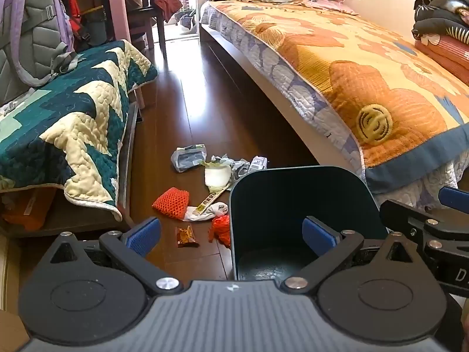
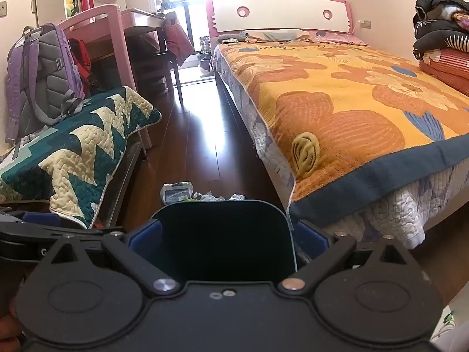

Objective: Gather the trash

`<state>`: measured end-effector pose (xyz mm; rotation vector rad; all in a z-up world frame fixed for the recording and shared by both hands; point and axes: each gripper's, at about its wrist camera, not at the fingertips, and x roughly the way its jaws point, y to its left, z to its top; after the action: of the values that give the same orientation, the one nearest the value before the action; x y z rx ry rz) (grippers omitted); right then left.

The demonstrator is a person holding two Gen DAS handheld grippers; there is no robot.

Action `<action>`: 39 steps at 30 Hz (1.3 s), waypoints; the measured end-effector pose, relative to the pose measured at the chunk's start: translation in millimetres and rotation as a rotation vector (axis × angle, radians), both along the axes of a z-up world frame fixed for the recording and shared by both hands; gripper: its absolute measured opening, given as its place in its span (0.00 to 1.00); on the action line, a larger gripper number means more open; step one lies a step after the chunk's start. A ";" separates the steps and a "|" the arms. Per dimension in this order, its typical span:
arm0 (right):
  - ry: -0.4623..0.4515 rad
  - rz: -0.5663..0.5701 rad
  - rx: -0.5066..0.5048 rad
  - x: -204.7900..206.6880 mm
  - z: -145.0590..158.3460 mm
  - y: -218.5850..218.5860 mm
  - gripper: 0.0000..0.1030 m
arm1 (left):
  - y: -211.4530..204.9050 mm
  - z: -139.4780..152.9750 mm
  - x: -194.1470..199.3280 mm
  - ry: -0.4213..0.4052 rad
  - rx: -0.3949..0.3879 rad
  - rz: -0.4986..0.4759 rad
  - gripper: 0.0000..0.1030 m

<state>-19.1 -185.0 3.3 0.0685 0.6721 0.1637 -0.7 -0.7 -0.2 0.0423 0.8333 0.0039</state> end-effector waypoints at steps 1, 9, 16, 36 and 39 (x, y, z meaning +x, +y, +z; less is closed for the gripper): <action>0.000 -0.004 -0.001 -0.2 -0.2 0.0 0.95 | -0.2 -0.2 -0.2 0.003 -0.003 0.002 1.00; 0.009 -0.002 0.010 -0.7 -1.4 -3.5 0.95 | -0.9 2.1 0.0 0.029 -0.022 0.008 1.00; 0.002 0.001 0.000 -1.9 -0.9 -4.8 0.95 | 1.3 -1.5 -2.9 0.019 -0.024 0.011 1.00; 0.016 0.000 -0.005 -3.3 -4.1 -1.4 0.93 | 3.4 -0.1 -3.1 0.022 -0.046 -0.002 1.00; 0.019 0.000 -0.006 -3.0 -4.4 -0.3 0.93 | 4.1 0.0 -2.4 0.021 -0.045 -0.002 1.00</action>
<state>-22.0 -185.3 -1.1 0.0643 0.6915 0.1612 -3.1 3.4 -0.2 0.0011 0.8542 -0.0172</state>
